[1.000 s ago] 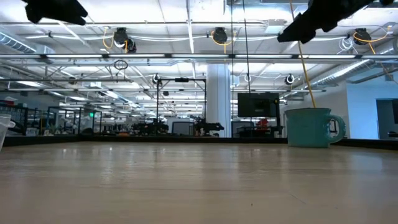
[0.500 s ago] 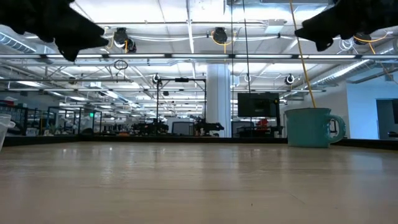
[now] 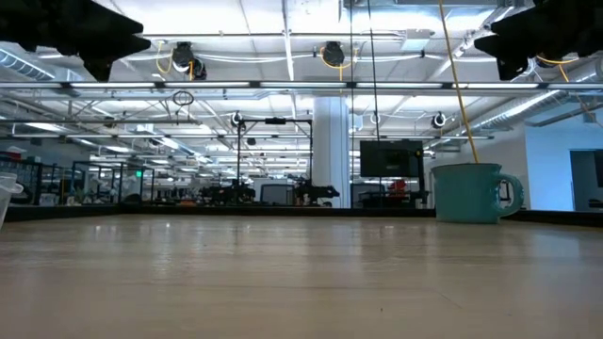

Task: Pick and place Stevia / Truvia into bins
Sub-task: Return to Home Position

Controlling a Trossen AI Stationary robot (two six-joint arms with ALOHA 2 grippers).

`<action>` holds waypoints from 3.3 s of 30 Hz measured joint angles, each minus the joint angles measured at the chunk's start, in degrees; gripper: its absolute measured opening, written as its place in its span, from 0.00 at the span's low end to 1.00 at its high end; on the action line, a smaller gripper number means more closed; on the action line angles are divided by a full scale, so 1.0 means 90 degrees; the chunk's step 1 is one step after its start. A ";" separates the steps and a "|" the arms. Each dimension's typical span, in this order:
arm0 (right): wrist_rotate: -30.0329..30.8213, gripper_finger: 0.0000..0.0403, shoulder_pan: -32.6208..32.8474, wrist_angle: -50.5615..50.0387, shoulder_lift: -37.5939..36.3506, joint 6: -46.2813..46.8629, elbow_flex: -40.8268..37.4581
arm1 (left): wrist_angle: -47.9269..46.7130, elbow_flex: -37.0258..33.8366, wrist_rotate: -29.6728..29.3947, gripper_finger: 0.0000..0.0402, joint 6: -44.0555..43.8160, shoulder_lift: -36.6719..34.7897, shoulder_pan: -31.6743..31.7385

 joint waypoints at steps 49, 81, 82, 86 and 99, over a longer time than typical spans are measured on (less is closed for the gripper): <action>-0.0627 0.39 -0.0537 0.1395 -0.0933 0.0608 -0.1430 | 0.0848 -0.1347 0.1348 0.37 -0.0072 -0.1636 0.1371; -0.0612 0.39 -0.0537 0.2085 -0.0923 0.0625 -0.2376 | 0.0644 -0.1705 0.0621 0.37 0.0224 -0.1619 0.1619; -0.0612 0.39 -0.0537 0.2084 -0.0923 0.0616 -0.2378 | 0.0641 -0.1705 0.0621 0.37 0.0224 -0.1619 0.1619; -0.0612 0.39 -0.0537 0.2084 -0.0923 0.0609 -0.2380 | 0.0637 -0.1705 0.0620 0.37 0.0224 -0.1619 0.1619; -0.0612 0.39 -0.0537 0.2084 -0.0923 0.0609 -0.2383 | 0.0633 -0.1705 0.0617 0.37 0.0227 -0.1619 0.1619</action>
